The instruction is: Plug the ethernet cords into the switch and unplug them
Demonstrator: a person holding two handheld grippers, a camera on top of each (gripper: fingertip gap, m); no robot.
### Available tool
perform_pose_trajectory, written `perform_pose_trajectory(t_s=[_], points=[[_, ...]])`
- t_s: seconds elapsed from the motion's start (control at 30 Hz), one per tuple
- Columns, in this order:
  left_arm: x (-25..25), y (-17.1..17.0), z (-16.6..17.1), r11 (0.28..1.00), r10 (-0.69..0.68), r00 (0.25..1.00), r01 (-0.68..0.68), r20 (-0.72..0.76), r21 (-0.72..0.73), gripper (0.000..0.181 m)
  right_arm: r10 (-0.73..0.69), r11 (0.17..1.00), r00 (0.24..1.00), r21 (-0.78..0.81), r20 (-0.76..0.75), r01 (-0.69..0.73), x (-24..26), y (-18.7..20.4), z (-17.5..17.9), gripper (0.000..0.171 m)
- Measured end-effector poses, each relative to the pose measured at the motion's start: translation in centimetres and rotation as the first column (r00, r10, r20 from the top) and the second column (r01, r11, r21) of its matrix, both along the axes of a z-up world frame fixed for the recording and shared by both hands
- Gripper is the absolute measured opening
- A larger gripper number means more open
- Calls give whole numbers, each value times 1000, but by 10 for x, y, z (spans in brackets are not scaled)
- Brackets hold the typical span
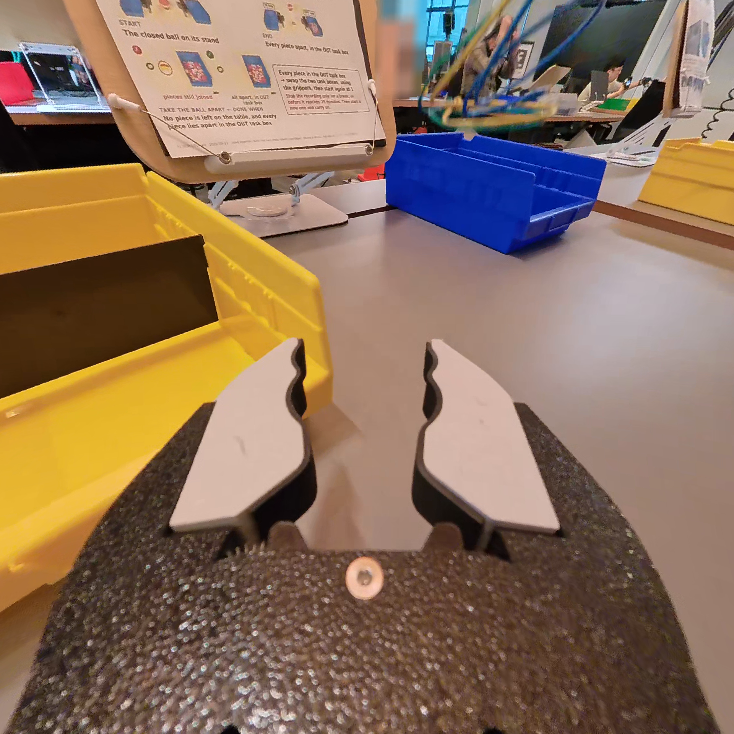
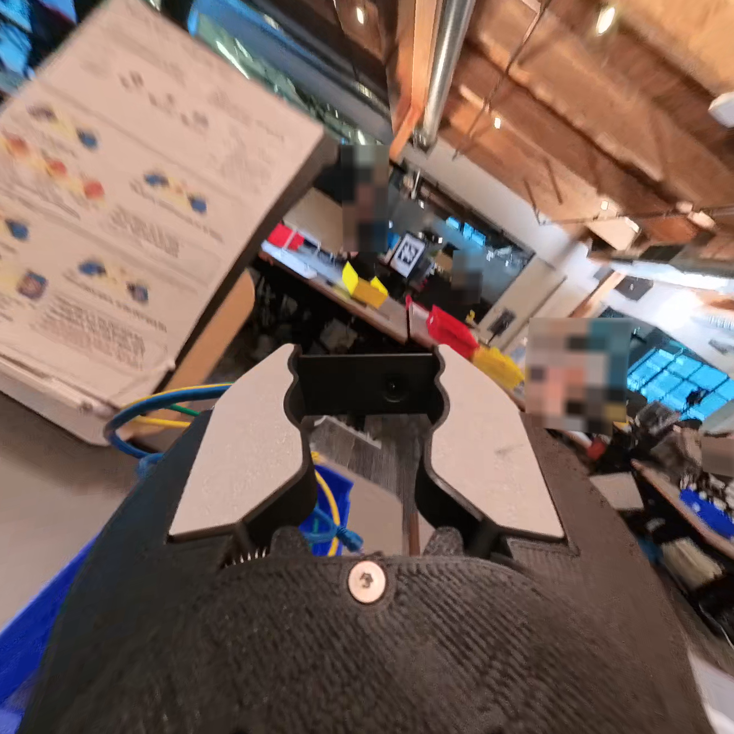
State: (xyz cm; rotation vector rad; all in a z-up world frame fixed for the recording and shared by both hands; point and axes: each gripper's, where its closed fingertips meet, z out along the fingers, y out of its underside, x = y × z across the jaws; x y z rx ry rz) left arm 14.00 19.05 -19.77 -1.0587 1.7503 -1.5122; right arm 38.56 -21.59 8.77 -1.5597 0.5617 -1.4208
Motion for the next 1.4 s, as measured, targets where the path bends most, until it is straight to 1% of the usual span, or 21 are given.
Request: perform_pose_trajectory(t_s=[0.13, 0.23, 0.37, 0.47, 0.6, 0.63, 0.7, 0.73, 0.77, 0.8, 0.83, 0.9, 0.97, 1.07, 1.17, 1.23, 1.3, 1.4], points=[[-1, -3, -1, 1000, -11, 1000, 11, 0, 19, 55, -71, 996, 990, -54, -119, 65, 16, -14, -94, 62], [-2, -6, -3, 999, -17, 1000, 17, 0, 48, 55, -116, 993, 982, -39, -151, 111, 14, -18, -142, 62], [-2, -8, -5, 997, -22, 1000, 22, -7, 68, 55, -214, 975, 952, 7, -218, 221, 11, -33, -191, 62], [-2, -7, -5, 998, -14, 1000, 14, -7, 66, 53, -272, 962, 916, -50, -296, 269, 7, -45, -224, 62], [-2, -8, -5, 998, -16, 1000, 17, -12, 65, 53, -282, 958, 866, -174, -412, 229, -7, -52, -261, 63], [-2, -9, -6, 997, -18, 1000, 18, -14, 69, 53, -271, 961, 848, -185, -455, 207, -11, -53, -270, 64], [-2, -10, -7, 997, -21, 1000, 22, -20, 78, 52, -234, 970, 788, -188, -570, 151, -21, -56, -288, 68], [-2, -11, -8, 996, -23, 999, 25, -22, 83, 52, -221, 973, 774, -187, -593, 134, -24, -57, -292, 70], [-2, -11, -8, 996, -23, 999, 25, -24, 88, 52, -203, 976, 787, -183, -583, 115, -27, -57, -289, 66], [-2, -11, -9, 995, -23, 999, 25, -24, 93, 52, -197, 978, 816, -173, -544, 120, -28, -59, -280, 59], [-2, -11, -9, 995, -23, 999, 25, -23, 96, 52, -184, 981, 839, -153, -512, 122, -30, -59, -269, 58], [-2, -12, -9, 994, -19, 1000, 21, -20, 103, 52, -121, 993, 849, -75, -514, 96, -42, -54, -255, 62], [-3, -14, -10, 994, -21, 999, 24, -32, 105, 52, -98, 993, 856, 8, -507, 118, -59, -53, -241, 69], [-3, -29, -17, 995, -33, 994, 43, -106, 88, 53, -84, 982, 887, 116, -454, 152, -90, -50, -226, 67], [0, -64, -21, 991, -75, 980, 94, -186, 93, 54, -62, 959, 896, 223, -439, 176, -118, -44, -230, 69], [6, -96, -17, 979, -112, 970, 145, -217, 141, 59, -65, 943, 903, 269, -425, 195, -131, -41, -233, 71], [17, -129, -6, 961, -147, 968, 189, -203, 202, 64, -95, 930, 908, 288, -409, 227, -139, -42, -234, 76], [46, -176, 12, 953, -147, 972, 189, -182, 238, 69, -132, 914, 920, 313, -368, 257, -143, -46, -229, 83]])
